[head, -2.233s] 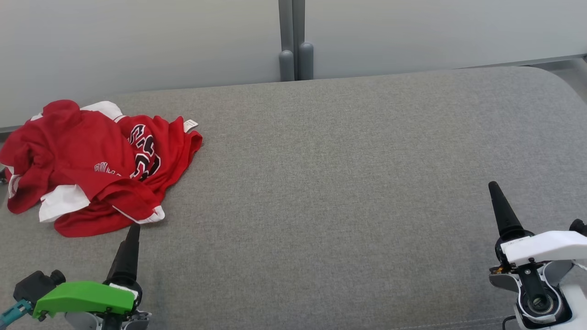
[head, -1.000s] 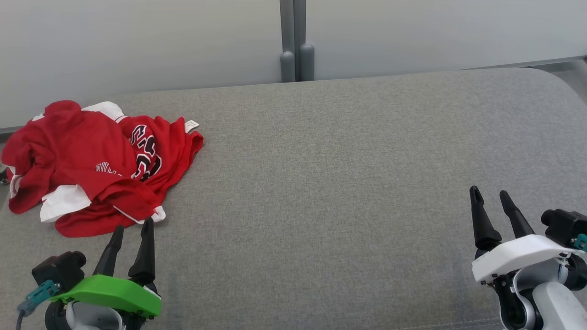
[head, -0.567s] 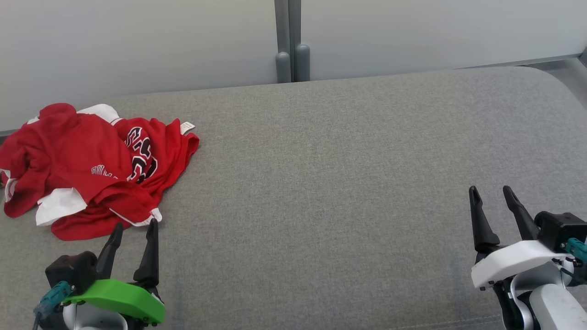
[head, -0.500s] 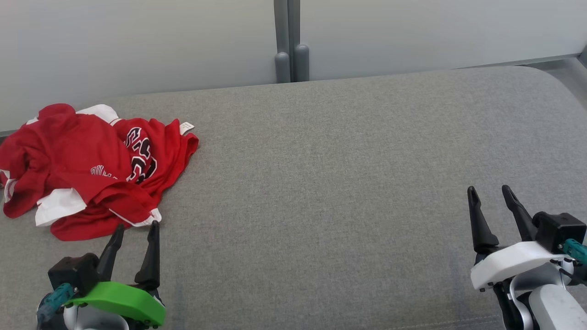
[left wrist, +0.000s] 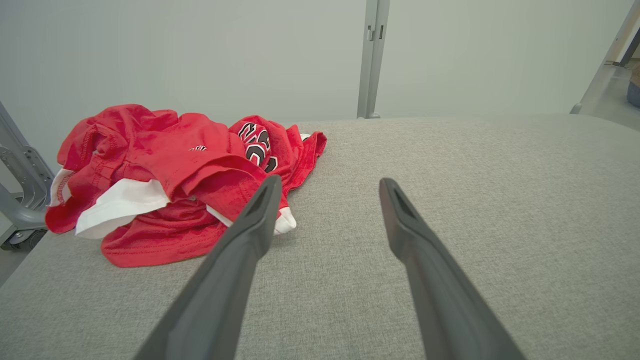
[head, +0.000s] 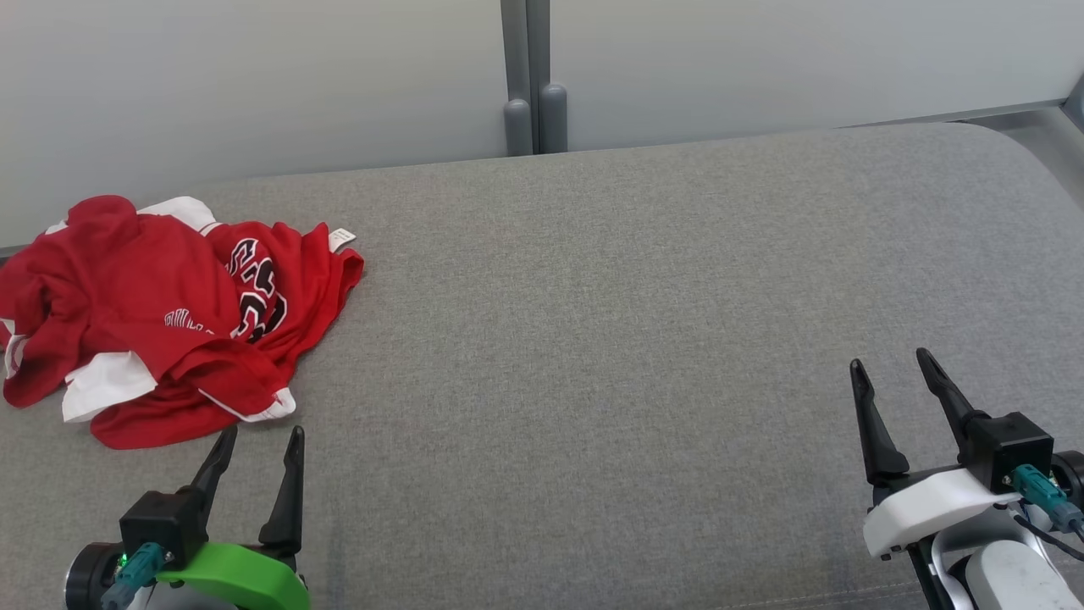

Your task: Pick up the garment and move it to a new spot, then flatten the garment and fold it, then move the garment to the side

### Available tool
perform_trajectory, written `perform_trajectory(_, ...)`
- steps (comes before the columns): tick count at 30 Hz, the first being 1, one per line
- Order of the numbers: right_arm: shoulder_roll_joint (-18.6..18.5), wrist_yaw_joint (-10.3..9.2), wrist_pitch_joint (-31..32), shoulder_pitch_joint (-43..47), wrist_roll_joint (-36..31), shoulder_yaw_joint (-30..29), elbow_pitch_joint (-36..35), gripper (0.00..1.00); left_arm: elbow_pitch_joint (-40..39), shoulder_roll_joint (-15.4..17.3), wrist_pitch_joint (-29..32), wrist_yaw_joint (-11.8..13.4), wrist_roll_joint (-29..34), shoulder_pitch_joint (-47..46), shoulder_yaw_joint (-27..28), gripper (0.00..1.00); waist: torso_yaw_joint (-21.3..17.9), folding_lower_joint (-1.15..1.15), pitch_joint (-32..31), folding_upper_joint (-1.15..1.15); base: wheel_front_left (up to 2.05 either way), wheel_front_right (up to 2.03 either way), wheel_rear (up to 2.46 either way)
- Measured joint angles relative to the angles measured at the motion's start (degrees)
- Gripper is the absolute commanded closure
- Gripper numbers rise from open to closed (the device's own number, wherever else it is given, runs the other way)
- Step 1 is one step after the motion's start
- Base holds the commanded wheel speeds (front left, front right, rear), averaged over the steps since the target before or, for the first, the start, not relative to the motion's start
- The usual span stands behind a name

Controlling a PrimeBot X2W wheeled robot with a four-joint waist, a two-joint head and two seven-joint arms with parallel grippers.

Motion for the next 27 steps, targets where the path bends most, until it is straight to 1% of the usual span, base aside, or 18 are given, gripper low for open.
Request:
perform_trajectory(4, 0.13, 0.13, -0.13, 0.01, -0.53, -0.20, 0.14, 0.00, 0.35, -0.03, 0.00, -0.37, 0.36, 0.09, 0.33, 0.00, -0.01, 0.00, -0.07, 0.00, 0.00, 0.00, 0.00)
perform_trajectory(6, 0.31, 0.62, -0.13, 0.02, -0.42, -0.59, 0.32, 0.00, 0.49, -0.03, 0.00, -0.63, 0.36, 0.09, 0.49, 0.00, 0.00, 0.00, -0.09, 0.00, 0.00, 0.00, 0.00)
perform_trajectory(11, 0.58, 0.91, -0.13, 0.02, -0.43, -1.04, 0.54, 0.00, 0.79, -0.07, 0.00, -0.70, 0.42, 0.10, 1.10, 0.00, 0.00, 0.00, -0.15, 0.00, 0.00, 0.00, 0.00)
perform_trajectory(14, 0.71, 1.22, -0.13, 0.03, -0.43, -1.53, 0.71, 0.00, 1.02, -0.10, 0.00, -1.21, 0.48, 0.09, 1.44, 0.00, 0.05, 0.00, -0.20, 0.00, 0.00, 0.00, 0.00)
perform_trajectory(18, 0.52, 1.32, -0.13, 0.48, -0.47, -2.44, 0.71, 0.00, 1.47, -0.81, 0.00, -1.68, 0.51, 0.08, 1.15, 0.00, 0.80, 0.00, -0.26, 0.00, 0.00, 0.00, 0.00)
perform_trajectory(24, 0.53, 3.20, -0.13, 0.66, -1.26, -1.40, 0.78, 0.00, 1.79, -1.63, 0.00, -1.96, 1.11, 0.06, 1.48, 0.00, 3.51, 0.00, -0.36, 0.00, 0.00, 0.00, 0.00)
perform_trajectory(27, 0.88, 4.77, -0.14, 0.26, -1.81, 0.56, 1.21, 0.00, 1.74, -1.67, 0.00, -1.71, 1.11, 0.12, 3.33, 0.00, 5.45, 0.00, -0.42, 0.00, 0.00, 0.00, 0.00)
